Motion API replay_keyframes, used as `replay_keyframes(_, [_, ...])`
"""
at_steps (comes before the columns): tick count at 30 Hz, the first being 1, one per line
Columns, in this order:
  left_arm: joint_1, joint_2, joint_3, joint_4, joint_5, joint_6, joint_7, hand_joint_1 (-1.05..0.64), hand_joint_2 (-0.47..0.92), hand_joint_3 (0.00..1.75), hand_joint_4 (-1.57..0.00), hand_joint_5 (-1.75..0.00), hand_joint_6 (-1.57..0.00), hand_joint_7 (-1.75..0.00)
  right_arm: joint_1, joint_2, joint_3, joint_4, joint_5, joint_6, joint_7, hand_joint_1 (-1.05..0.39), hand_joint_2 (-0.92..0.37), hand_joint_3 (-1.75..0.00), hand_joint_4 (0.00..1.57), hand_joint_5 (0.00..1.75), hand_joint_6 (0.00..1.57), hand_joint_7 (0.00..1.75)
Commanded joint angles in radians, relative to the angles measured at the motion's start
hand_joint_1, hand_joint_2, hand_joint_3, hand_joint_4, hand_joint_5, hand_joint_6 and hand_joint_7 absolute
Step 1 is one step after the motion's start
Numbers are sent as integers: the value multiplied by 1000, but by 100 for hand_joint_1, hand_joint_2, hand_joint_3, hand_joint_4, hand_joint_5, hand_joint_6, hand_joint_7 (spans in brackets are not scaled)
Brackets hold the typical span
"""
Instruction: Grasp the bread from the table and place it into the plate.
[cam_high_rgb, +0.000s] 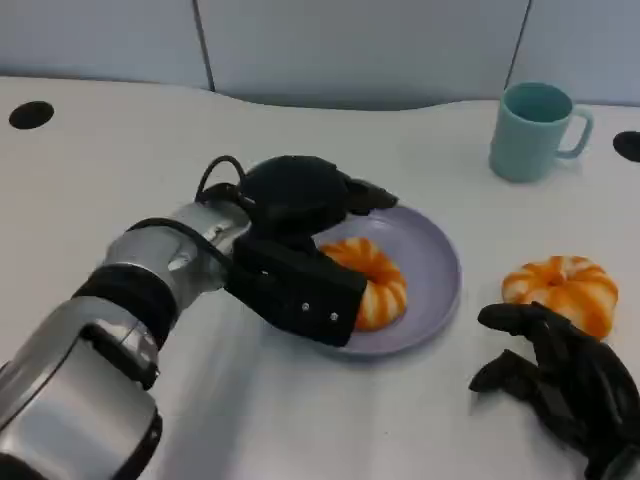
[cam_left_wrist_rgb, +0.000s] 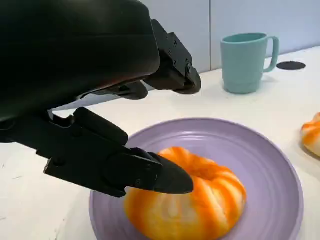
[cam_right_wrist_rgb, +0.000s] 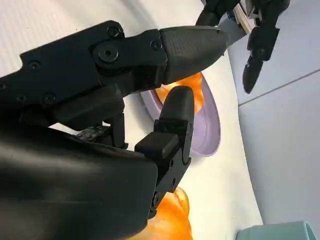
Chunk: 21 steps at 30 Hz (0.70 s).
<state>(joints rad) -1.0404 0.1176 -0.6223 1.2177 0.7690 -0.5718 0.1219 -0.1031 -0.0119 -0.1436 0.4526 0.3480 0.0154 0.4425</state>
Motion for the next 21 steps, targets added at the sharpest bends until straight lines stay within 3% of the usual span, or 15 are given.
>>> replay_keyframes(1, [26,45,60,-24,-72,-57,-13,-78,92,28,-17,-18,-29,-1,10,-7,-8,29,-2,11,-1,-42,-92,-31,57,143,57,99])
replay_keyframes(7, [165,79,217,-56,-267,-239,-11,-68,92,26,-30,-25,-38,-5,6,-10,-6,35,-5,10,2,-43,-92,-30,58,143,58,100])
replay_keyframes(11, [297,42,361,-71,-497,-368,-140,-57,92,25,-41,-33,-43,-6,12,-15,-2,27,-13,9,-1,-44,-92,-30,59,143,58,100])
replay_keyframes(19, [491,-42,532,-258,-871,-320,-454,-55,92,28,-43,-41,-41,-4,12,-20,-6,22,-4,20,6,-42,-92,-31,58,143,58,99])
replay_keyframes(21, [566,-85,581,-378,-1016,-224,-529,-57,92,26,-50,-48,-51,-8,12,-24,-9,30,-4,13,15,-43,-92,-31,58,143,58,99])
